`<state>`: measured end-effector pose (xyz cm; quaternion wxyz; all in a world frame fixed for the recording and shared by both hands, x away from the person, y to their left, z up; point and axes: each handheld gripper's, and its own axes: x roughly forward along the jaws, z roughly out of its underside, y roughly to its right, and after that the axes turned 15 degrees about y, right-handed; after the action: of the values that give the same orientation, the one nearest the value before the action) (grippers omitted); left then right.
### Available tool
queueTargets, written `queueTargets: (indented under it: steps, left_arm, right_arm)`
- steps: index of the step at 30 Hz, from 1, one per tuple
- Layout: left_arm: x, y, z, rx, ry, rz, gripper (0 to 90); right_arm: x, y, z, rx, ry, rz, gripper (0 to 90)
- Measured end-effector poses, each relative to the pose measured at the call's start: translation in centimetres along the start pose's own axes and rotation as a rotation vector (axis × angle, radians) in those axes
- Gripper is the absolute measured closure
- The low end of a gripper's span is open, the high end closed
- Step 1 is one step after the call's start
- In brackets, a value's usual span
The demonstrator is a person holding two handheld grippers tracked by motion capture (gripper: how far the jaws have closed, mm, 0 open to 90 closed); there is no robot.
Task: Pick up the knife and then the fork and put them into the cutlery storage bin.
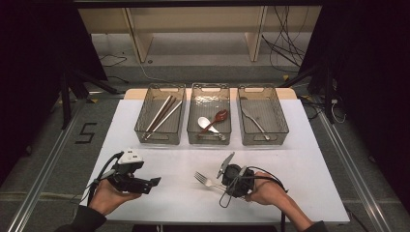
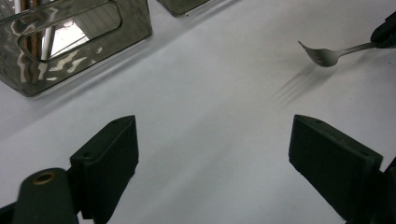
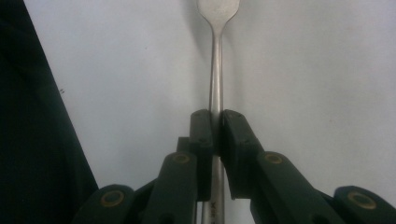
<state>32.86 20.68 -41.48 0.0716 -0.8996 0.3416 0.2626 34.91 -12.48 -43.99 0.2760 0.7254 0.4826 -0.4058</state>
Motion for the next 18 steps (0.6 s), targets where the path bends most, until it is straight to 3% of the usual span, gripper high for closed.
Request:
queueTargets:
  steps: [7,8,9,18]
  left_arm:
    - [-0.1,-0.1,-0.1,-0.002,0.002,0.0,15.4]
    - [-0.1,-0.1,-0.1,-0.003,0.001,0.0,15.5]
    - [0.0,-0.1,-0.1,-0.002,0.001,0.001,15.5]
    - [0.0,-0.1,-0.1,-0.004,-0.001,0.0,15.4]
  right_arm:
    - [-0.5,0.7,0.2,0.037,0.023,0.016,83.4]
    - [-0.6,0.9,0.3,0.02,0.031,0.019,83.4]
    - [-0.7,0.9,0.2,0.056,0.028,0.022,83.4]
    - [-1.9,2.5,0.8,0.085,0.077,0.055,83.4]
